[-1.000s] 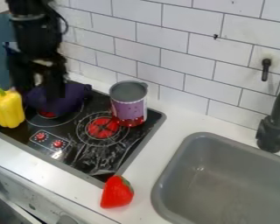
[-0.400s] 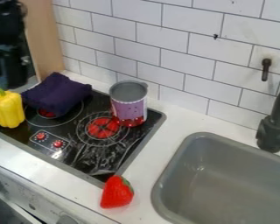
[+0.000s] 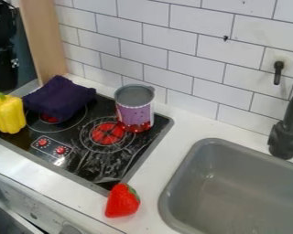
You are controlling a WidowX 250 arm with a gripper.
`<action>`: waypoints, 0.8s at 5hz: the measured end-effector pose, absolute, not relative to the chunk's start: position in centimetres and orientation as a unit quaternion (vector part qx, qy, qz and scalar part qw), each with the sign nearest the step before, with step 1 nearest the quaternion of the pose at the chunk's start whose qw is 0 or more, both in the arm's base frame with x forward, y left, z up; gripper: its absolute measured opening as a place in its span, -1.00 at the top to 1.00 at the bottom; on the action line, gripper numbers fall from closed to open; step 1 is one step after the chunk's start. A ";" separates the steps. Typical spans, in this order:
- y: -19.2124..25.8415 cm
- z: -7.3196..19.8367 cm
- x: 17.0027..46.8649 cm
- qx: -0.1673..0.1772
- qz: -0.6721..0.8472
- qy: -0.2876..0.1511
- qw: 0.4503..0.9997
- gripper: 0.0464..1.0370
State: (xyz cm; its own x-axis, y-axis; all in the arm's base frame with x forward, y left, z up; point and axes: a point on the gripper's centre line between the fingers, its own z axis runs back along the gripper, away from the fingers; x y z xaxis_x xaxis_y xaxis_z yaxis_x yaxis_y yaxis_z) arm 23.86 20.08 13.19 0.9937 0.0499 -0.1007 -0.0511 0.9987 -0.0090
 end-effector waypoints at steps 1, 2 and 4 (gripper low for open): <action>20.5 12.1 23.9 -0.006 0.020 0.066 0.998 -0.93; 21.1 11.7 24.1 0.000 0.023 0.076 0.997 -0.93; 21.9 11.3 24.7 -0.001 0.024 0.078 0.997 -0.93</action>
State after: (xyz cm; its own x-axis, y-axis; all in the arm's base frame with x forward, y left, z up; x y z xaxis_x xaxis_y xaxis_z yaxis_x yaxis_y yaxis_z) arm 24.68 21.89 11.26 0.9868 0.0474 -0.1547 -0.0478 0.9989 0.0008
